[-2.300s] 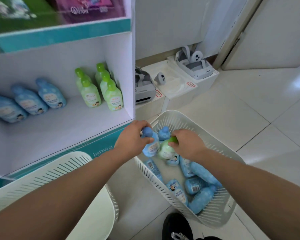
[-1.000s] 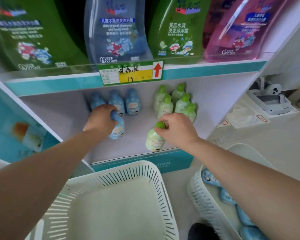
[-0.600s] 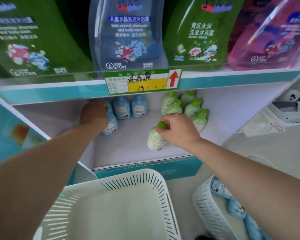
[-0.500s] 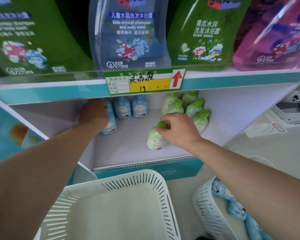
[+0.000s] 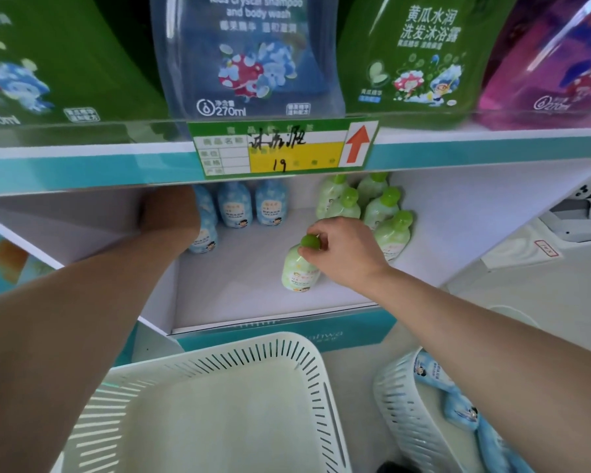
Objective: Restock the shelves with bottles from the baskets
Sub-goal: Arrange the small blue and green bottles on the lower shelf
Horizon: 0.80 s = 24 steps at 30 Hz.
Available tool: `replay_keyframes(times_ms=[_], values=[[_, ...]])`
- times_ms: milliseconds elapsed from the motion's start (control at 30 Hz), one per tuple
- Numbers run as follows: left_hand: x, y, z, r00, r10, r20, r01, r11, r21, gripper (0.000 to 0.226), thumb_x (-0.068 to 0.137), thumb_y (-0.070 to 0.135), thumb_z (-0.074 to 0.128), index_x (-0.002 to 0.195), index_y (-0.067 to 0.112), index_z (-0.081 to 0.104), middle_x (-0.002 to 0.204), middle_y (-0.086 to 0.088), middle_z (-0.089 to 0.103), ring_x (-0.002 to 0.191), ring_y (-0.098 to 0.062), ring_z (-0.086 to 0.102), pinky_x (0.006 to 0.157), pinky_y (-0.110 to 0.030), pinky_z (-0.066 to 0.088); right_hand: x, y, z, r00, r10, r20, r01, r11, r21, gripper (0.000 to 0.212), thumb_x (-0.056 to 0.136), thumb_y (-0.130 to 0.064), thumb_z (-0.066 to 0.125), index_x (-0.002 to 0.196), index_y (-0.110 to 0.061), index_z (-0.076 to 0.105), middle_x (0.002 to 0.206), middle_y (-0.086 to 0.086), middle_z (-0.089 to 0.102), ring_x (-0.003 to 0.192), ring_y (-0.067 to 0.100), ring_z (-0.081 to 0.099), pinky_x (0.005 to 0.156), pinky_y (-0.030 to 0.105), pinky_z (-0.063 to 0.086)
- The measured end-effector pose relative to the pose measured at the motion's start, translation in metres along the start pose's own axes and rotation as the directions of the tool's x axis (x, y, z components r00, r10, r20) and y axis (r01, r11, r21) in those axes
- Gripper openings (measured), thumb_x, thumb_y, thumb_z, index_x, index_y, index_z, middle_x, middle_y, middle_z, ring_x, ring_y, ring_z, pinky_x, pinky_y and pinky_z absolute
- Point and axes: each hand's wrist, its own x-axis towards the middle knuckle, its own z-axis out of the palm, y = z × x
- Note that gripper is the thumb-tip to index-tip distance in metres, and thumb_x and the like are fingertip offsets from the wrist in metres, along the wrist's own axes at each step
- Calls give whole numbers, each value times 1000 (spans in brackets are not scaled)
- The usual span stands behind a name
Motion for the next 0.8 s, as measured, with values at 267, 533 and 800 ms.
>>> replay_keyframes(times_ms=[267, 533, 800], values=[[-1, 2, 0, 997, -76, -4, 75, 990, -118, 30, 97, 13, 39, 118, 1, 57, 121, -24, 58, 111, -41, 55, 91, -42, 45, -3, 11, -6, 1000, 8, -4, -8, 1000, -17, 19, 81, -33, 65, 87, -16, 70, 75, 1, 64, 70, 19, 53, 60, 25, 36], [-29, 26, -14, 997, -23, -79, 16, 997, -80, 37, 89, 12, 57, 125, 6, 48, 132, -20, 47, 122, -38, 43, 99, -42, 38, -4, 41, -31, 994, 108, 4, -107, 990, -87, 18, 80, -33, 67, 82, -14, 68, 70, 2, 60, 69, 23, 54, 60, 29, 42], [-67, 53, 15, 953, 297, 65, -302, 946, 116, 39, 86, 12, 60, 125, 10, 55, 123, -16, 50, 117, -32, 42, 101, -37, 36, 7, 62, -36, 982, 190, -2, -188, 973, -133, 17, 82, -34, 67, 88, -18, 68, 79, 1, 60, 85, 26, 60, 63, 25, 31]])
